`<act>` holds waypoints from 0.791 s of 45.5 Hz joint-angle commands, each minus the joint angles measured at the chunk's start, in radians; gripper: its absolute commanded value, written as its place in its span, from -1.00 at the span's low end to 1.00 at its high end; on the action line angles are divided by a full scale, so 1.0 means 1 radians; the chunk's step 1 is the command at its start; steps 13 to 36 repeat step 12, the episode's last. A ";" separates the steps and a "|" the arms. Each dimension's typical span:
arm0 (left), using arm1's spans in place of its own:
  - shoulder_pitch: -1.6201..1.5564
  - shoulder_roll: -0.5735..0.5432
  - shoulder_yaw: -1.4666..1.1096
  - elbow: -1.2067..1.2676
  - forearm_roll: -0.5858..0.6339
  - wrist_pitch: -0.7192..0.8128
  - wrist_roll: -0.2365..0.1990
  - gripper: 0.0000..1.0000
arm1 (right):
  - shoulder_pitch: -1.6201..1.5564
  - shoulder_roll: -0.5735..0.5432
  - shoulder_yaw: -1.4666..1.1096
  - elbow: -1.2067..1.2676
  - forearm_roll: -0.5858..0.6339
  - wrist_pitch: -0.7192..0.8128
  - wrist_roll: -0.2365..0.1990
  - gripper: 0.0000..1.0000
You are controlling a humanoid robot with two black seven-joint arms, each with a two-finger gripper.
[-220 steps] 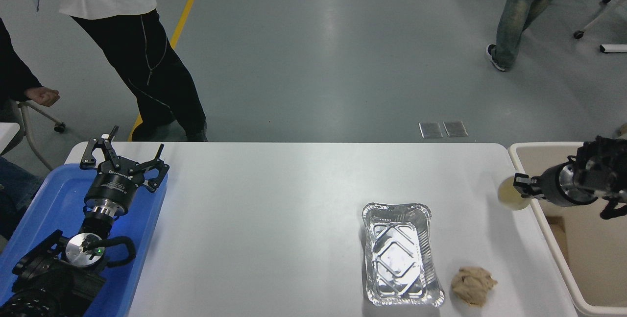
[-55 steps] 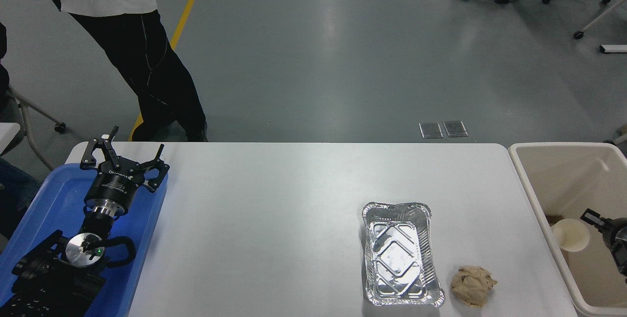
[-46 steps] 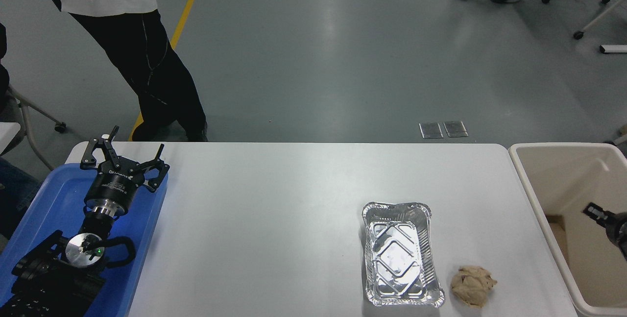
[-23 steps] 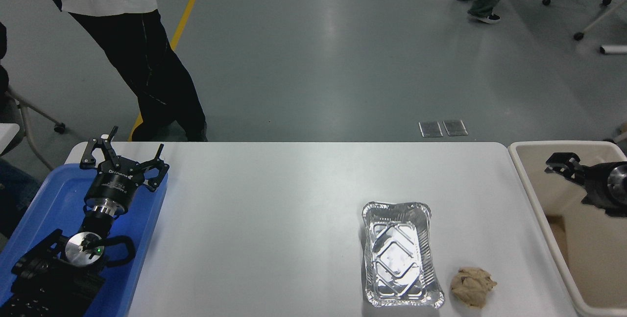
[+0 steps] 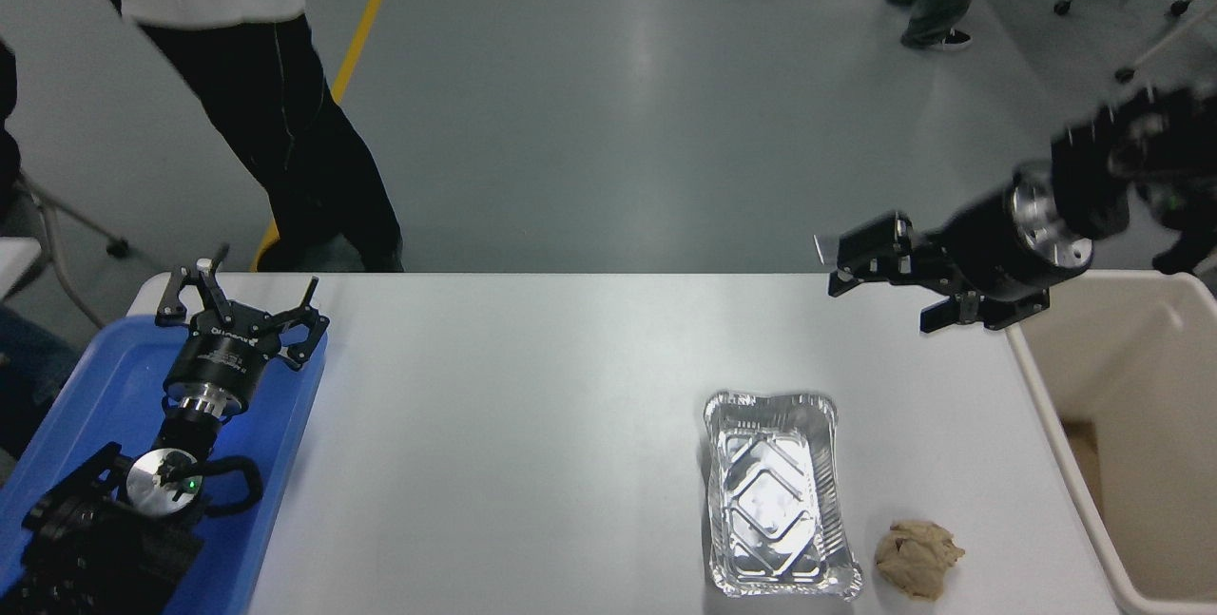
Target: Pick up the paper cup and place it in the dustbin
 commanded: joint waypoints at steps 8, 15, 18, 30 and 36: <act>0.001 0.000 0.000 0.000 0.000 0.000 0.000 0.99 | 0.180 0.121 -0.017 0.090 0.005 0.131 -0.030 1.00; 0.001 0.000 0.000 0.000 0.000 0.000 0.000 0.99 | 0.180 0.121 -0.023 0.090 0.003 0.131 -0.034 1.00; 0.001 0.000 0.000 0.000 0.000 0.000 0.000 0.99 | 0.180 0.121 -0.023 0.090 0.003 0.131 -0.034 1.00; 0.001 0.000 0.000 0.000 0.000 0.000 0.000 0.99 | 0.180 0.121 -0.023 0.090 0.003 0.131 -0.034 1.00; 0.001 0.000 0.000 0.000 0.000 0.000 0.000 0.99 | 0.180 0.121 -0.023 0.090 0.003 0.131 -0.034 1.00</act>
